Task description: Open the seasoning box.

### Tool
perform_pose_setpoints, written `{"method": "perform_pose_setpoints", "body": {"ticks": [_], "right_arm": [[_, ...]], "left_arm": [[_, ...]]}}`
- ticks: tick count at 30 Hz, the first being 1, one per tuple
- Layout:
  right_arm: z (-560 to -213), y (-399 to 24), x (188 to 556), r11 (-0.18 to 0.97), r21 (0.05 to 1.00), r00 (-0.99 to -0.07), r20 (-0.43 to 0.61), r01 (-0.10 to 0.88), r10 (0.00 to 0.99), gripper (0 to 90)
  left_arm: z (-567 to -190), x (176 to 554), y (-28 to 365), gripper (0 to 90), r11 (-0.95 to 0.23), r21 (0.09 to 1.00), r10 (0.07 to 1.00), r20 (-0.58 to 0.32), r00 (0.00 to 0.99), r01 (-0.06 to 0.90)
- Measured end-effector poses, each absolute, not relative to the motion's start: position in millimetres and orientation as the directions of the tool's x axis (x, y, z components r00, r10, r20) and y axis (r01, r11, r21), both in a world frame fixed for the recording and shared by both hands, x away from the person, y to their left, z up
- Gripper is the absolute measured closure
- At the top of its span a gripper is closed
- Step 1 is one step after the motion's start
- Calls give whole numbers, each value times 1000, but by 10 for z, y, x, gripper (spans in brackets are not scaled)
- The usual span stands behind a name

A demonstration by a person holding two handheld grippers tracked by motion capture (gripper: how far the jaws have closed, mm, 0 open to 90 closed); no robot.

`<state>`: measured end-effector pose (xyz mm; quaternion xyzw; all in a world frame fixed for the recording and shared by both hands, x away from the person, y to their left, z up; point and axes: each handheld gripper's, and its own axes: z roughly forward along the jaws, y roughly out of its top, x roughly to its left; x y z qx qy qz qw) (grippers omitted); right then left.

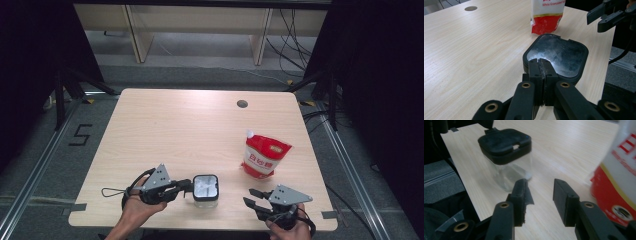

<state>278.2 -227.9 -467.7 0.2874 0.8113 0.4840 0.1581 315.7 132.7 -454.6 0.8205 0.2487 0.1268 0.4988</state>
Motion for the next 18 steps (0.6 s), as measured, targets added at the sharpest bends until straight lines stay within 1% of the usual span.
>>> {"method": "perform_pose_setpoints", "body": {"ticks": [2,4,6,10,11,12,16,18], "right_arm": [[-4667,-2257,2782,369,874,-787,24,316,617,661],[-4646,-2147,2812,385,880,-810,0,278,586,692],[-4635,-2088,2820,387,882,-816,-5,268,577,703],[-4623,-2002,2835,389,882,-817,-8,265,576,703],[-4634,-1972,2849,386,885,-827,-2,260,562,708],[-4633,-1946,2854,403,879,-826,-18,256,563,727],[-4635,-1904,2860,418,873,-832,-26,250,554,760],[-4633,-1884,2865,431,868,-838,-33,246,544,775]], "left_arm": [[-4548,3156,1328,879,-377,882,535,-41,844,282],[-4553,3148,1323,880,-363,886,543,-50,838,288],[-4554,3151,1333,882,-373,886,540,-34,841,276],[-4570,3154,1341,883,-353,893,537,-50,842,278],[-4572,3155,1346,883,-354,893,537,-48,842,278],[-4578,3141,1337,887,-347,895,544,-50,838,278],[-4579,3148,1348,888,-352,896,538,-44,842,272],[-4587,3145,1349,888,-339,897,542,-60,838,283]]}}
